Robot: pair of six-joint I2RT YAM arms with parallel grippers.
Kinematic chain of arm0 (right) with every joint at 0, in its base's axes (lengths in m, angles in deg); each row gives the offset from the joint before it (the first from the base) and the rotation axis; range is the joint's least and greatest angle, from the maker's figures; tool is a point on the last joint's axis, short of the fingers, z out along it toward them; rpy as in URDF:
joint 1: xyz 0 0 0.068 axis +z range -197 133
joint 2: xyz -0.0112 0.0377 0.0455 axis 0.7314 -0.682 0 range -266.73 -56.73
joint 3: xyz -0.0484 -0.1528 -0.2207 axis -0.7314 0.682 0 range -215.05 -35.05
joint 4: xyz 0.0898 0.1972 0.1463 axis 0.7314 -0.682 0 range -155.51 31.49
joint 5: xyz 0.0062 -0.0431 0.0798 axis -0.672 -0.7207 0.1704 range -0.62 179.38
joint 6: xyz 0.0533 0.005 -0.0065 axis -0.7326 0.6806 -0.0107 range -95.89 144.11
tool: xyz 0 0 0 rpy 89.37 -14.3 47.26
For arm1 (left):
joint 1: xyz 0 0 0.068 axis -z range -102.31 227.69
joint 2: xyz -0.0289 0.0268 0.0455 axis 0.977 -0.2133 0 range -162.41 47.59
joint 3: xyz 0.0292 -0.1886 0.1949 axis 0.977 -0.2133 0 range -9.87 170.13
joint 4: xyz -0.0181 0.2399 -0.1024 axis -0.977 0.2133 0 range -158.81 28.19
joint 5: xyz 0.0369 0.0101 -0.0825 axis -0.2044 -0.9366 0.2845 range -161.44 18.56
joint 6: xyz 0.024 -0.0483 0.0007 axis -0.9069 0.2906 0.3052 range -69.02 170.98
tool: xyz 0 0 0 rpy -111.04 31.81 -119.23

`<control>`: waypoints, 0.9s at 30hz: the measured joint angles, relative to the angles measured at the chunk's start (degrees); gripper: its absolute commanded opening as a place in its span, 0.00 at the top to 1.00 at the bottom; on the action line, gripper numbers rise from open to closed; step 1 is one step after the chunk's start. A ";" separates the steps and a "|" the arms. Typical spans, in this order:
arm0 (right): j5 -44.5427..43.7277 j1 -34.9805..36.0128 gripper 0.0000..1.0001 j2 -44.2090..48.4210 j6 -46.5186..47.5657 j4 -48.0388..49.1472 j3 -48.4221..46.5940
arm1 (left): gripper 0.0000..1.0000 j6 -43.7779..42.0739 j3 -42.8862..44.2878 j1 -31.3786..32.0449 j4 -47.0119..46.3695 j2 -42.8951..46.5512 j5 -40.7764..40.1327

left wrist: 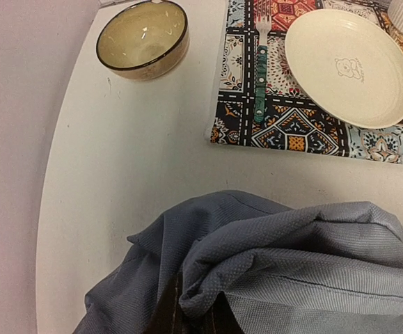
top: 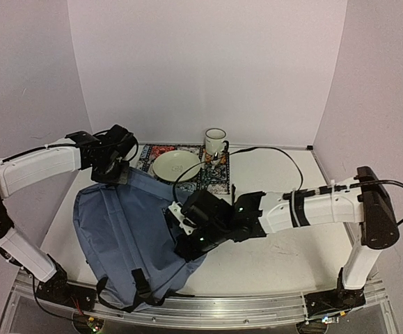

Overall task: Pack the student bag
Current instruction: Rotate the student bag at the center of the board.

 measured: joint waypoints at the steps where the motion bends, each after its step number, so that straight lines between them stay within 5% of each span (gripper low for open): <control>1: 0.00 0.49 0.98 -1.28 -0.31 0.32 -1.01 | 0.96 -1.13 -0.01 -0.17 -0.93 -0.51 -0.11; 9: 3.19 2.44 0.56 -3.66 0.45 -0.04 -5.08 | 0.54 -4.84 -2.62 -0.67 -9.73 -1.42 -1.46; 15: 0.61 2.53 0.49 -0.61 3.39 -4.15 -5.54 | 0.35 -2.40 -6.59 -0.76 -12.97 5.36 -0.09; 27: -4.11 -6.89 0.44 5.35 11.53 -7.10 -7.79 | 0.29 7.02 -13.20 -0.13 -11.15 16.83 10.52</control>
